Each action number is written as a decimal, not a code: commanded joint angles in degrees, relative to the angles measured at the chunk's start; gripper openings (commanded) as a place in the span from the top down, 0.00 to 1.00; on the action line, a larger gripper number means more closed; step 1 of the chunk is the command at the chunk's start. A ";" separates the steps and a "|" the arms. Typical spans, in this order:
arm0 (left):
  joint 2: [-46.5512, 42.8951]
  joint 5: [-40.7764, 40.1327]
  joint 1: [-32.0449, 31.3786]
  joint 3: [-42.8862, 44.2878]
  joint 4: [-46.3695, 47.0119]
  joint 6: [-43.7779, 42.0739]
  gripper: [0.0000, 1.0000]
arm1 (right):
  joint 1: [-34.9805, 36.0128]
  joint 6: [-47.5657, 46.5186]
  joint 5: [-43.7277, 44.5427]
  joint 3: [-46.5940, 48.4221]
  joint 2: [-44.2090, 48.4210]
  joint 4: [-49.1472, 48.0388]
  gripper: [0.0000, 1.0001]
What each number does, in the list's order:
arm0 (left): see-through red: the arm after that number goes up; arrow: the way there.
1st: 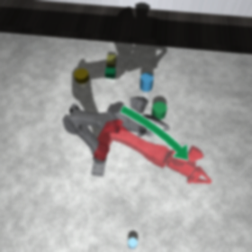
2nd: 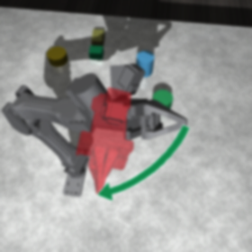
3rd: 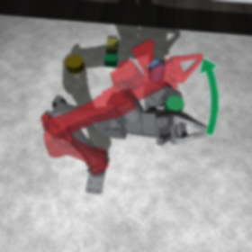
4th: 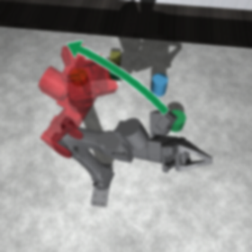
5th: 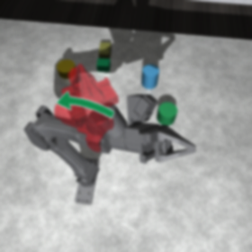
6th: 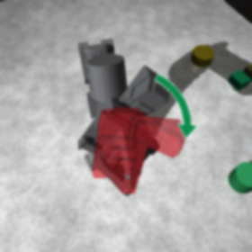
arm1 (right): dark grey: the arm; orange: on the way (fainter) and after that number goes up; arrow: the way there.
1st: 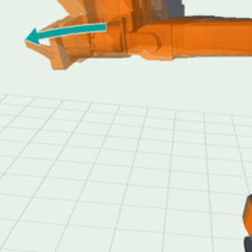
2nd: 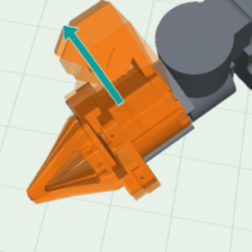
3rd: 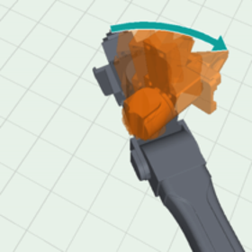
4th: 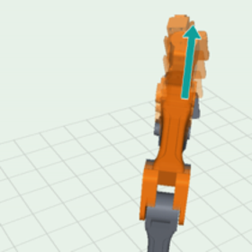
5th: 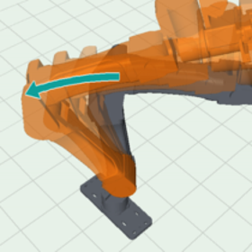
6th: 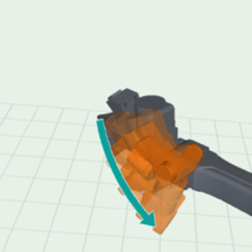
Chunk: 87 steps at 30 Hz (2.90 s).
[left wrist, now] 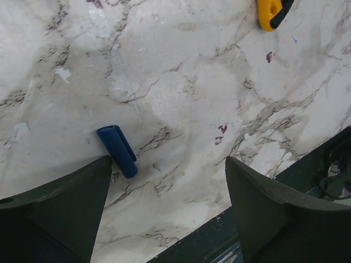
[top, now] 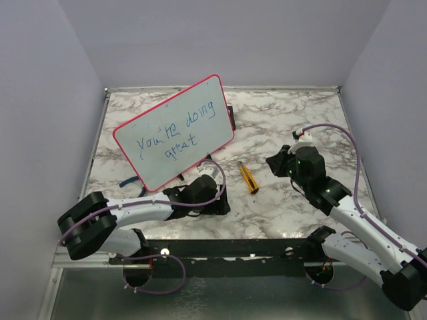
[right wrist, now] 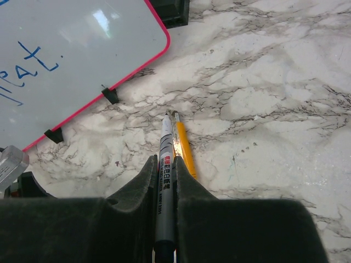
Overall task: Write a sentence on the whiteboard
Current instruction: Close the whiteboard marker at the center of the board.
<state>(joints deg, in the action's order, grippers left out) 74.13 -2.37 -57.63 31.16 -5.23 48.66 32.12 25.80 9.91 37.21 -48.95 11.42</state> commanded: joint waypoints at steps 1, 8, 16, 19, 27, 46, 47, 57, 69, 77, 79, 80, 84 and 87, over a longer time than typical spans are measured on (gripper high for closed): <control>4.78 1.08 -0.54 1.85 6.66 1.18 0.14 | -0.37 0.80 0.01 -0.86 0.78 1.14 0.99; 8.91 2.00 -1.87 3.21 17.63 5.09 0.14 | -0.38 1.28 2.61 -0.92 2.30 1.86 0.99; 5.54 -5.32 -1.87 5.41 4.12 -4.02 0.17 | -0.39 0.69 5.35 -0.41 3.48 2.25 0.99; 4.70 -6.59 -1.99 6.31 1.33 -13.24 0.22 | -0.37 0.38 5.47 -0.55 3.95 2.29 0.99; 6.13 -2.79 -2.15 11.73 1.01 -33.35 0.28 | -0.38 0.19 5.67 -0.65 5.67 2.71 1.00; 20.45 -13.65 -3.29 19.24 -6.64 -30.96 0.40 | -0.32 1.46 4.74 -2.41 8.32 1.29 0.99; 20.39 -14.07 -3.50 18.90 -6.87 -30.75 0.40 | -0.38 1.45 4.76 -2.41 8.22 1.18 0.99; 18.71 -21.35 -4.34 15.88 -11.43 -24.87 0.40 | -0.33 1.83 4.25 -2.69 7.56 0.12 0.99; 9.95 -21.94 -4.59 10.71 -16.07 -17.88 0.40 | -0.36 2.21 2.84 -2.89 6.11 -0.96 1.00; 3.14 -16.37 -5.83 7.90 -14.88 -20.12 0.40 | -0.35 2.60 2.39 -3.47 5.79 -1.49 0.99; 1.46 -16.85 -5.84 8.22 -14.97 -21.05 0.40 | -0.34 2.55 2.32 -3.34 5.78 -1.33 0.99; 0.72 -16.40 -5.83 8.60 -14.86 -21.78 0.39 | -0.36 2.52 2.31 -3.29 5.85 -1.24 0.99; 0.89 -9.04 -5.86 11.00 -14.27 -27.94 0.39 | -0.37 2.27 2.17 -3.08 6.10 -0.84 0.99; 3.26 -3.12 -5.83 11.89 -14.33 -33.41 0.39 | -0.31 2.16 2.13 -3.17 6.31 -0.61 1.00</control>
<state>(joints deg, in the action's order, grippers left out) 75.42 -15.14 -63.13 40.82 -19.79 23.40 32.12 27.66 12.80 34.26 -43.07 11.20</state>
